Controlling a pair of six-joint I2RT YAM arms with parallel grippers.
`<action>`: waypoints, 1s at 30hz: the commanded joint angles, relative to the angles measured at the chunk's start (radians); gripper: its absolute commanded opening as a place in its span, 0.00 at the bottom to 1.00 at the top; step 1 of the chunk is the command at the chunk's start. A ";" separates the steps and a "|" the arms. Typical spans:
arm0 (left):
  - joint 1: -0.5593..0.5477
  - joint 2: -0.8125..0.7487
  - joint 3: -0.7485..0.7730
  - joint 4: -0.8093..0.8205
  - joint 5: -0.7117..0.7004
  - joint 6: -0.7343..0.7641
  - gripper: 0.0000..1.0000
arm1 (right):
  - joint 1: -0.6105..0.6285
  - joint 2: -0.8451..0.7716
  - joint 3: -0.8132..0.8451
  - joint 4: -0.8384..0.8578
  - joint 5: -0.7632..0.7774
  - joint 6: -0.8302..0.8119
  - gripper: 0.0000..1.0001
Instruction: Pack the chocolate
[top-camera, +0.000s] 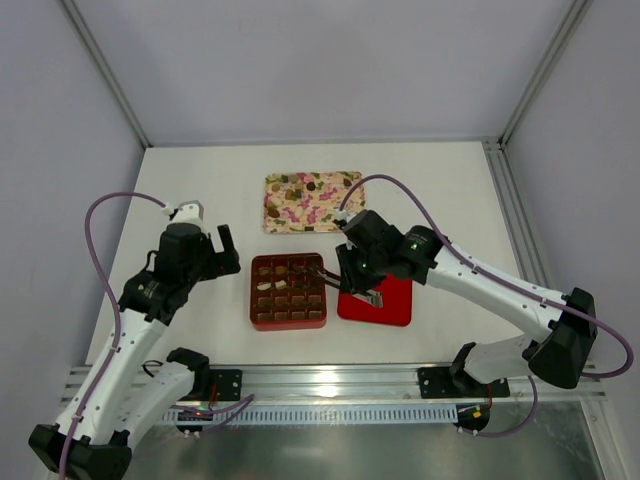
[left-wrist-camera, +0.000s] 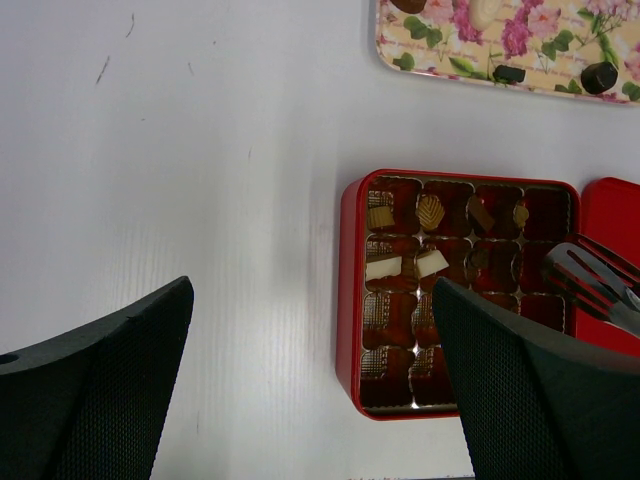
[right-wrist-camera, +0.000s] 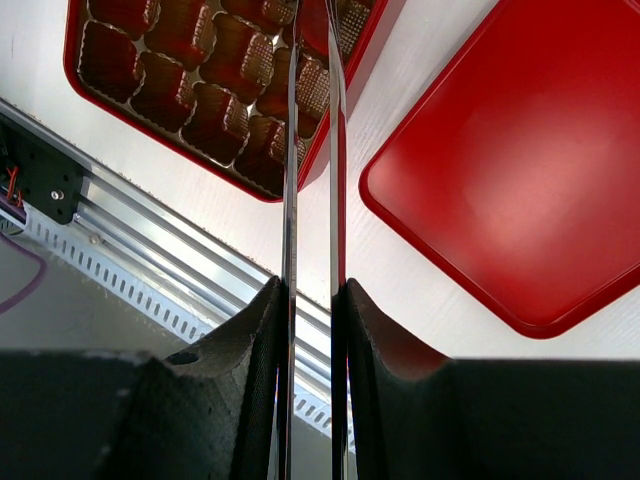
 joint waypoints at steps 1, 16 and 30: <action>0.003 -0.009 0.005 0.018 -0.019 -0.007 1.00 | 0.016 0.001 0.010 0.048 0.027 0.021 0.27; 0.003 -0.006 0.005 0.018 -0.019 -0.007 1.00 | 0.030 0.016 0.003 0.042 0.030 0.017 0.35; 0.002 -0.007 0.007 0.018 -0.019 -0.005 1.00 | 0.030 0.010 0.017 0.034 0.088 0.015 0.41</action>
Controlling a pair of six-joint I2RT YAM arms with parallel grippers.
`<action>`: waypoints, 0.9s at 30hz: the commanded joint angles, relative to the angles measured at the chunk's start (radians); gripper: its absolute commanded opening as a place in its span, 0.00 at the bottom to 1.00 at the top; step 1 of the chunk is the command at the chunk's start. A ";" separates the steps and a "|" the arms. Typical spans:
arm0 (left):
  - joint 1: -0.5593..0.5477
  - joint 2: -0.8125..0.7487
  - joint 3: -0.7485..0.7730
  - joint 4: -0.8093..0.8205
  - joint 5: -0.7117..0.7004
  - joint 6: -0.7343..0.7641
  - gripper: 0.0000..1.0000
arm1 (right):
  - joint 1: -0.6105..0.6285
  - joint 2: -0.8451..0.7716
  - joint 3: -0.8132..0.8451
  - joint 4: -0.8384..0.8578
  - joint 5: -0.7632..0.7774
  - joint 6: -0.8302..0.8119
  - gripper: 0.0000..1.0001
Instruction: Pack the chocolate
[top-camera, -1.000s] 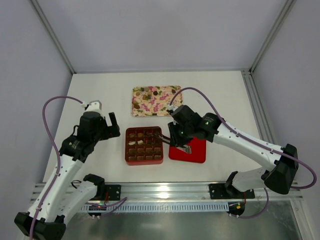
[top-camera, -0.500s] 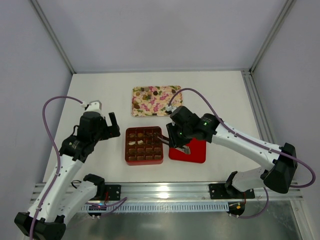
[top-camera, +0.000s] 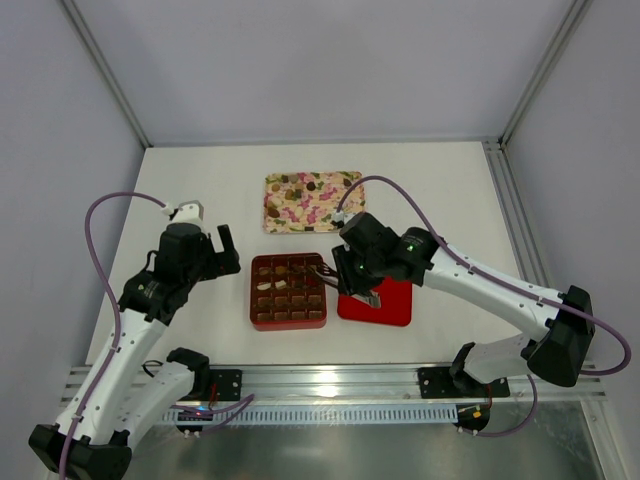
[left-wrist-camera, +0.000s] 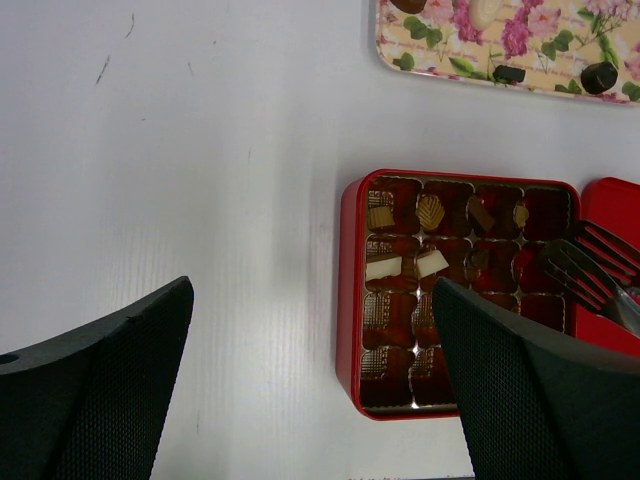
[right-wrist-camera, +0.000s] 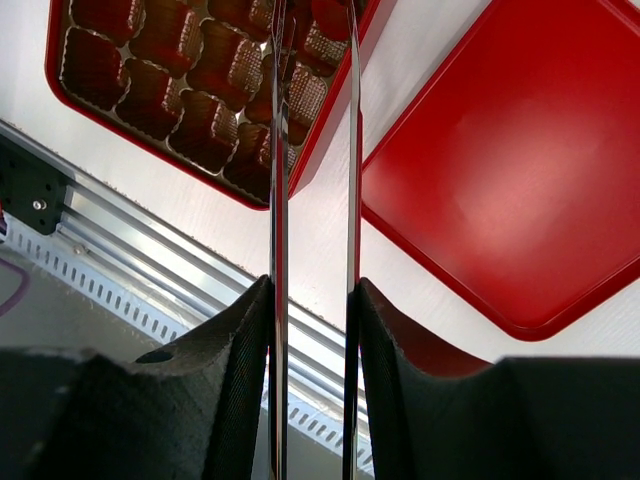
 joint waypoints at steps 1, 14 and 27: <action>0.003 -0.008 0.007 0.018 -0.019 -0.006 1.00 | 0.003 -0.007 0.025 0.017 0.066 0.008 0.41; 0.003 -0.015 0.005 0.020 -0.007 -0.005 1.00 | -0.517 0.120 0.203 0.132 -0.073 -0.124 0.41; 0.003 -0.020 0.005 0.021 0.006 -0.005 1.00 | -0.753 0.432 0.341 0.241 0.091 -0.156 0.41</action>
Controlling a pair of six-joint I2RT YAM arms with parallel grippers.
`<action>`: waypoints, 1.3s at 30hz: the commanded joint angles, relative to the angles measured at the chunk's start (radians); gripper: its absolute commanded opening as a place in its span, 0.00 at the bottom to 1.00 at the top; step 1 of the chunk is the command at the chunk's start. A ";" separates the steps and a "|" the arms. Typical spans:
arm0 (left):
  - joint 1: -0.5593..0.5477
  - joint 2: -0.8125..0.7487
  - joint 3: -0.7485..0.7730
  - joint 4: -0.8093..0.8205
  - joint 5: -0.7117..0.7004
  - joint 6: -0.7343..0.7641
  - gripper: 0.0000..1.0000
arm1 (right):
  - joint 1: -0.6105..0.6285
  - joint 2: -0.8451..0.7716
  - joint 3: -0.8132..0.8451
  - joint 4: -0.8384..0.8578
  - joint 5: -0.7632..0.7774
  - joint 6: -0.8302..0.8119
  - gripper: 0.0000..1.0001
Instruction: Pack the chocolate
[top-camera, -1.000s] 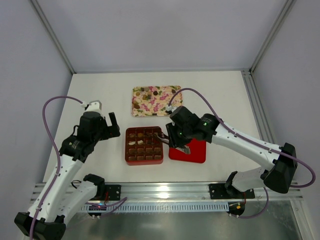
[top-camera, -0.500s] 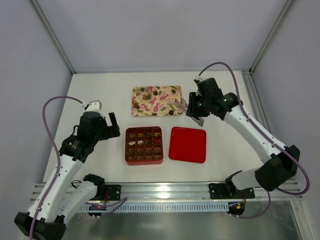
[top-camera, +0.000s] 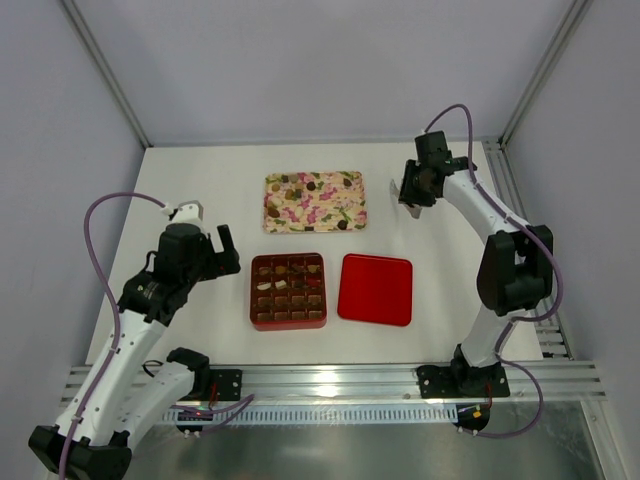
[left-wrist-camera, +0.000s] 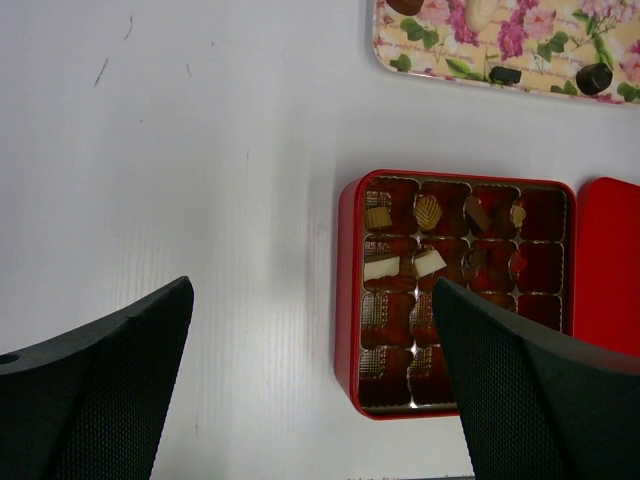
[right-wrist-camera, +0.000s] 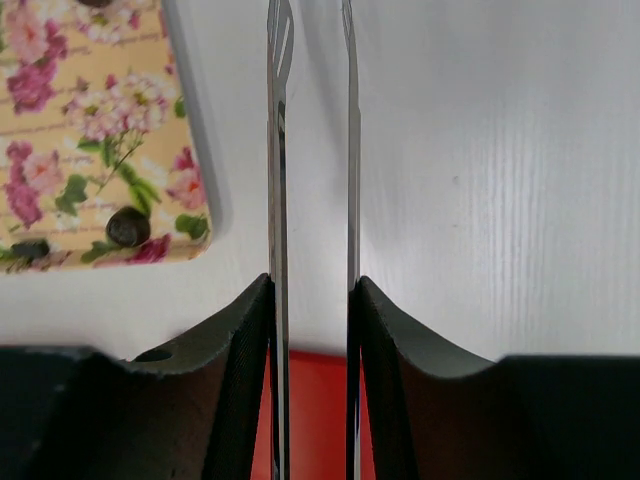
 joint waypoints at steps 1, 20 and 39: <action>0.002 -0.014 0.005 0.023 0.005 -0.005 1.00 | -0.038 0.017 0.059 0.069 0.090 -0.031 0.41; 0.002 -0.014 0.004 0.027 0.030 -0.002 1.00 | -0.197 0.311 0.151 -0.062 0.030 -0.082 0.59; 0.003 -0.020 0.011 0.027 0.027 -0.002 1.00 | -0.197 0.171 0.136 -0.083 0.030 -0.050 0.86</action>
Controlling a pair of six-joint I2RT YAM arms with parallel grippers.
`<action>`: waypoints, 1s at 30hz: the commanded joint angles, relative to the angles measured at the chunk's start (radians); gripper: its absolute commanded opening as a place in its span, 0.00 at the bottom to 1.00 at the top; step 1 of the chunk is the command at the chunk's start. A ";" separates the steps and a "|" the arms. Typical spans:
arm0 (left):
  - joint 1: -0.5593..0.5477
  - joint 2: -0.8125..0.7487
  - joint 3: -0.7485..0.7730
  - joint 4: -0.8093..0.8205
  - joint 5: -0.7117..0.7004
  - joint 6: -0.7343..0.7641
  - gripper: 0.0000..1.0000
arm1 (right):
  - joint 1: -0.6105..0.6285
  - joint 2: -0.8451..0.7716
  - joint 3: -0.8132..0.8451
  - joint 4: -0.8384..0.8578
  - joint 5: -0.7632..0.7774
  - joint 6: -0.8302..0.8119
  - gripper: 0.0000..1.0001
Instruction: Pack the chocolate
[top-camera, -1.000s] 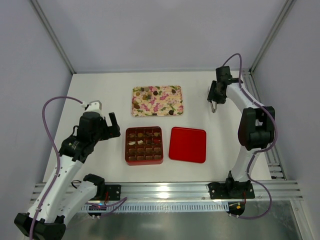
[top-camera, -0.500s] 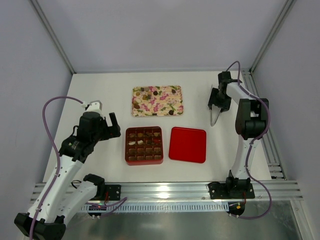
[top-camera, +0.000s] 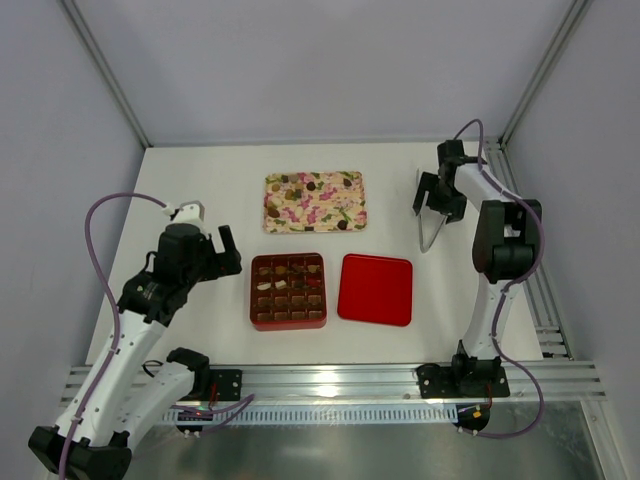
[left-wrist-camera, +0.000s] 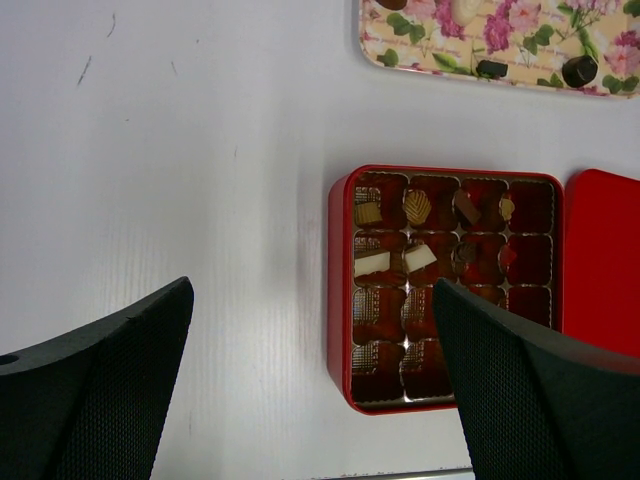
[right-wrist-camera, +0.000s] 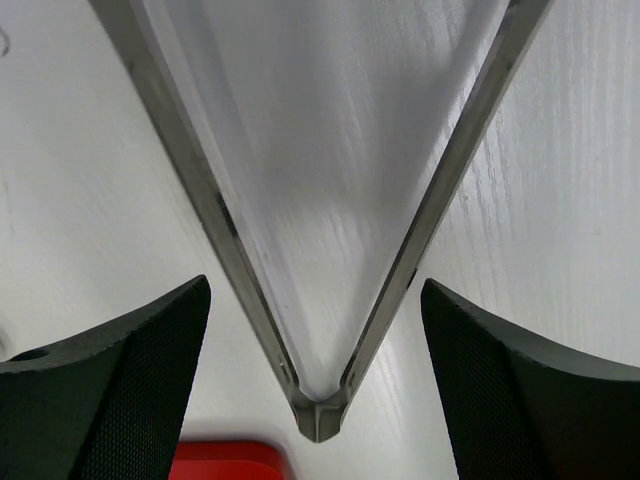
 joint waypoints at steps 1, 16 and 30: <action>0.003 -0.017 0.014 0.024 -0.005 -0.004 1.00 | -0.002 -0.172 -0.008 0.000 -0.014 0.025 0.86; -0.038 0.124 0.033 0.186 0.295 -0.113 1.00 | 0.104 -0.815 -0.823 0.208 -0.140 0.140 0.59; -0.396 0.469 0.217 0.300 0.199 -0.174 1.00 | 0.236 -0.735 -0.960 0.363 -0.110 0.205 0.43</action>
